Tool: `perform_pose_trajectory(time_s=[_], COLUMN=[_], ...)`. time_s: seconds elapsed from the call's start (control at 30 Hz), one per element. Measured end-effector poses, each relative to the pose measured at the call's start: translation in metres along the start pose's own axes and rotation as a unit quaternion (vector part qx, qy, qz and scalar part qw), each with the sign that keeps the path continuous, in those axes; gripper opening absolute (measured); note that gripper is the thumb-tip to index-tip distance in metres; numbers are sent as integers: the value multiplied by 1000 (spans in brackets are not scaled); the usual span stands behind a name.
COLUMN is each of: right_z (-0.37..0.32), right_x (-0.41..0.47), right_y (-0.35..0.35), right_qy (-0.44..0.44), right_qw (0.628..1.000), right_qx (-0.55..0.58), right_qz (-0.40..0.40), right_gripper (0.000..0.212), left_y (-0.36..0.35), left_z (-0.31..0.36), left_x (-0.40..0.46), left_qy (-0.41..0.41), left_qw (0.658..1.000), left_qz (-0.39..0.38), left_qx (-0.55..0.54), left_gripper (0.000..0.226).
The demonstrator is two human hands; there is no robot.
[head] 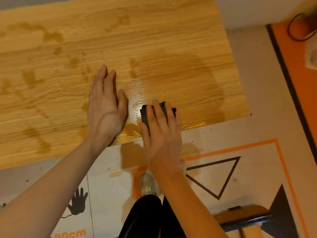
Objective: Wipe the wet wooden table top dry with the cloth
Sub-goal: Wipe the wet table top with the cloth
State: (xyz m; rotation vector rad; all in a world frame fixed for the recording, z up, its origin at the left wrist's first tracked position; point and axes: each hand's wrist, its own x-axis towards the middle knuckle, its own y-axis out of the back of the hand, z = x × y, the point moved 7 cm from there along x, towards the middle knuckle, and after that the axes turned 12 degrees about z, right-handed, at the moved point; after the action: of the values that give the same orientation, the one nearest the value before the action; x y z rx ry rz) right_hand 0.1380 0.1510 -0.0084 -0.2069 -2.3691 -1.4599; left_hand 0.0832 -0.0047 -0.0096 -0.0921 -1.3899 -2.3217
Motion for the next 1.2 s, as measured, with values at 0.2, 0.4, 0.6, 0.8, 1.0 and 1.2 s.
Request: perform_pose_trajectory(time_s=[0.2, 0.4, 0.6, 0.8, 1.0, 1.2], right_z=[97, 145, 1, 33, 59, -5], right_x=[23, 17, -39, -36, -28, -46], right_y=[37, 54, -8, 1, 8, -16], right_qy=[-37, -255, -159, -250, -486, -522], right_qw=[999, 949, 975, 929, 754, 729], right_qx=[-10, -21, 53, 145, 278, 336], right_qz=[21, 185, 147, 232, 342, 289], right_gripper=[44, 44, 44, 49, 59, 62], left_y=[0, -2, -3, -4, -5, -6], left_z=[-2, -2, -3, -6, -8, -6], left_x=[-1, -1, -2, -2, -3, -4], left_qy=[-3, -11, -20, -28, -38, -47], left_qw=[1000, 1000, 1000, 999, 999, 998], left_qz=[-5, -1, -5, -9, -10, -15], left_qx=[1, 10, 8, 14, 22, 27], left_gripper=[57, 55, 55, 56, 56, 57])
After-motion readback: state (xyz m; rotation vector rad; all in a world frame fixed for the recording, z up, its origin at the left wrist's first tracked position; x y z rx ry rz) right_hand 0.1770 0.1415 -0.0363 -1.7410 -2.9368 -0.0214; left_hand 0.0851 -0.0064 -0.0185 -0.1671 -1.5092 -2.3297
